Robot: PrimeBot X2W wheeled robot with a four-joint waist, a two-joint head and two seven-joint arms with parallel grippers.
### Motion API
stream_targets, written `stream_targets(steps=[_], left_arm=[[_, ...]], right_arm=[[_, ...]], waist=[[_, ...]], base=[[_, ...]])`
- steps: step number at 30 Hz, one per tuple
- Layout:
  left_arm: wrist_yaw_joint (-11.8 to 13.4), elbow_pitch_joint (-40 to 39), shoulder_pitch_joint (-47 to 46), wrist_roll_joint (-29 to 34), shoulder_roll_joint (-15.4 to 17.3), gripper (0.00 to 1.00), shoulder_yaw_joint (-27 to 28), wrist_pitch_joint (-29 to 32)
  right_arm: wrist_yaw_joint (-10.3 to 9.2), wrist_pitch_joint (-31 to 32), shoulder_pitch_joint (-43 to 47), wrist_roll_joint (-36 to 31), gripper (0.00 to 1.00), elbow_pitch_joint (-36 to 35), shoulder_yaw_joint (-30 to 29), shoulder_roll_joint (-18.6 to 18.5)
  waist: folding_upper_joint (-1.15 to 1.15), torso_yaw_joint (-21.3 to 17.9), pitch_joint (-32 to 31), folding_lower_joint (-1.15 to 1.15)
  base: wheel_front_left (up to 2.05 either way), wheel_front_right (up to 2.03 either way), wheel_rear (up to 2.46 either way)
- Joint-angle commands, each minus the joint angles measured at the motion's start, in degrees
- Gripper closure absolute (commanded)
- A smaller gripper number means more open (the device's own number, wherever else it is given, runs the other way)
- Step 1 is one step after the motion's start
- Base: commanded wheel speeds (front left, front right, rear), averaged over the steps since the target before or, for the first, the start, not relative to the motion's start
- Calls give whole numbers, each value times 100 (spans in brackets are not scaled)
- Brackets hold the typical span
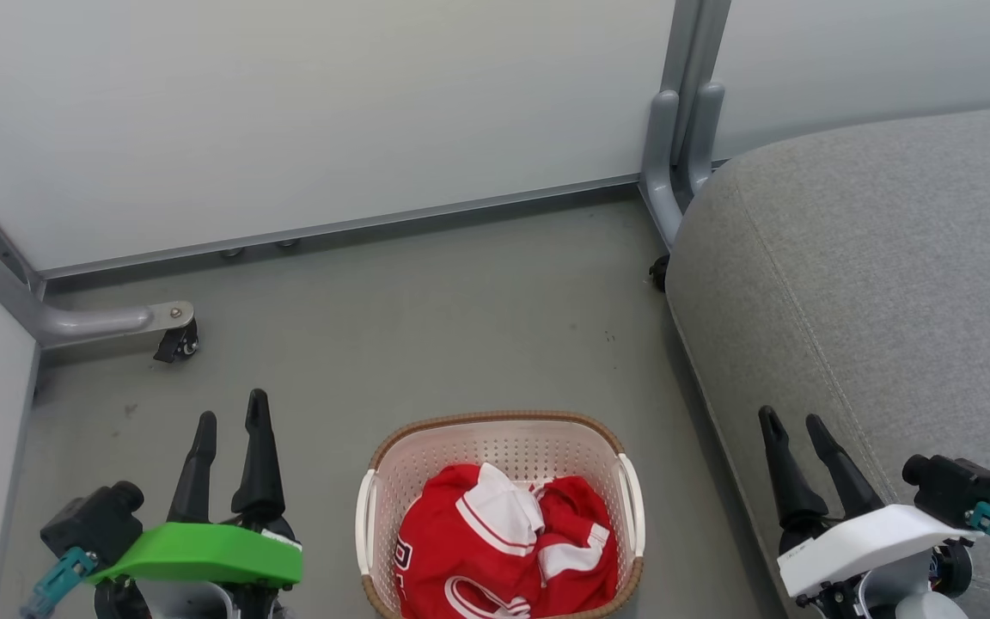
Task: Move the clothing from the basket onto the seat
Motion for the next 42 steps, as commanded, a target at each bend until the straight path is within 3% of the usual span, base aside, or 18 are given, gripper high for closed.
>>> stream_targets(steps=[1, 42], left_arm=[[28, -91, 15, 211, 40, 0, -36, -58], [90, -271, 227, 2389, 57, 0, -493, -598]], right_arm=[[1, -59, 0, -193, 0, -95, 30, -46], [2, -604, 209, -2286, 0, -289, 223, -69]], waist=[[8, -1, -1, 0], [13, -65, -119, 0]], base=[[0, 0, 0], [0, 0, 0]])
